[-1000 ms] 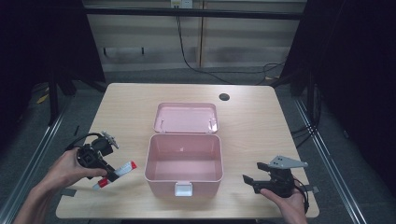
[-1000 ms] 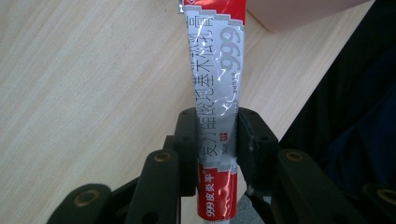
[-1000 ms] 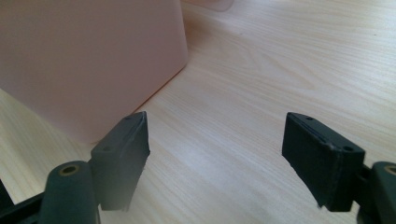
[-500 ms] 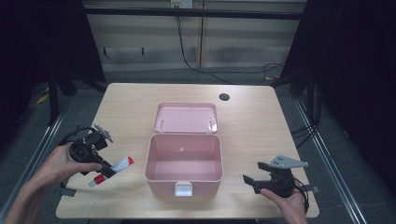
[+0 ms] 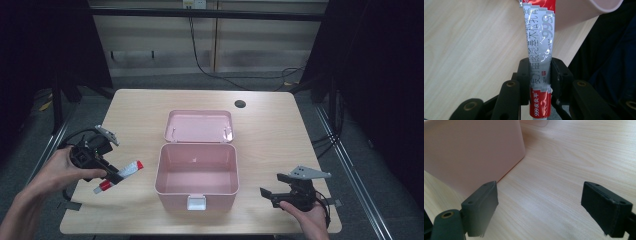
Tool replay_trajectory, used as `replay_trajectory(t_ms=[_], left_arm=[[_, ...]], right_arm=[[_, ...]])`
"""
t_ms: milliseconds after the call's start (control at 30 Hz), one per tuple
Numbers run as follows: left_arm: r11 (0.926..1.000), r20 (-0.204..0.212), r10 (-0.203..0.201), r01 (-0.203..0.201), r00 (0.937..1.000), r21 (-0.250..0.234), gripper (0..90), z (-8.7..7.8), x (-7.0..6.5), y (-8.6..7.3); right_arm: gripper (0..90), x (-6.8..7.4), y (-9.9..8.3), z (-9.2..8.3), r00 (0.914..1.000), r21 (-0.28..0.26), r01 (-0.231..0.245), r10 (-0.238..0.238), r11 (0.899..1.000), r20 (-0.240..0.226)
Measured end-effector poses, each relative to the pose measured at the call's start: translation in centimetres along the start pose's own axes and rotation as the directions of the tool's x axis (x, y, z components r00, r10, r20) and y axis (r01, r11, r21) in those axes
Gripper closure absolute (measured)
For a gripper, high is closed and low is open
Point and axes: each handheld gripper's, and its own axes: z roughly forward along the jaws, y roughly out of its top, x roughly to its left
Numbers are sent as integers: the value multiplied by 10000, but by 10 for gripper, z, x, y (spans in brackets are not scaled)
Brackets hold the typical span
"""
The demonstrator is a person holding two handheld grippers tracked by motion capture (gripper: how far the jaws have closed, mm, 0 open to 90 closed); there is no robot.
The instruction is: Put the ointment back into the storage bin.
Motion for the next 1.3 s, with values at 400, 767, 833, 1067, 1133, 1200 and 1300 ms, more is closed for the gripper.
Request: replay_trajectory(t_ms=[400,767,833,1067,1133,1200,1300], left_arm=[[9994,-61,349,-349,9994,-51,708,-17,-12,19],[9982,-109,521,-524,9986,-275,708,-24,-23,42],[9975,-153,678,-681,9976,-197,707,-24,-25,46],[9931,-193,1169,-1171,9930,-66,707,-22,-36,64],[9913,-246,1316,-1317,9910,-38,707,-20,-39,68],[9891,-280,1471,-1466,9887,162,708,-18,-41,72],[9891,-276,1471,-1471,9887,35,708,-16,-45,76]], right_arm=[[136,0,0,-1,9999,-122,6,-8,9999,-156],[137,0,0,-1,9997,-89,56,-59,9999,-234],[137,-1,0,-1,9997,-67,35,-37,10000,-254],[137,-1,0,-1,9997,-4,17,-18,10000,-259],[137,-1,0,-1,9997,18,-11,11,10000,-261],[137,-1,0,-1,9997,30,-5,6,10000,-259],[137,-1,0,-1,9997,20,20,-20,10000,-259]])
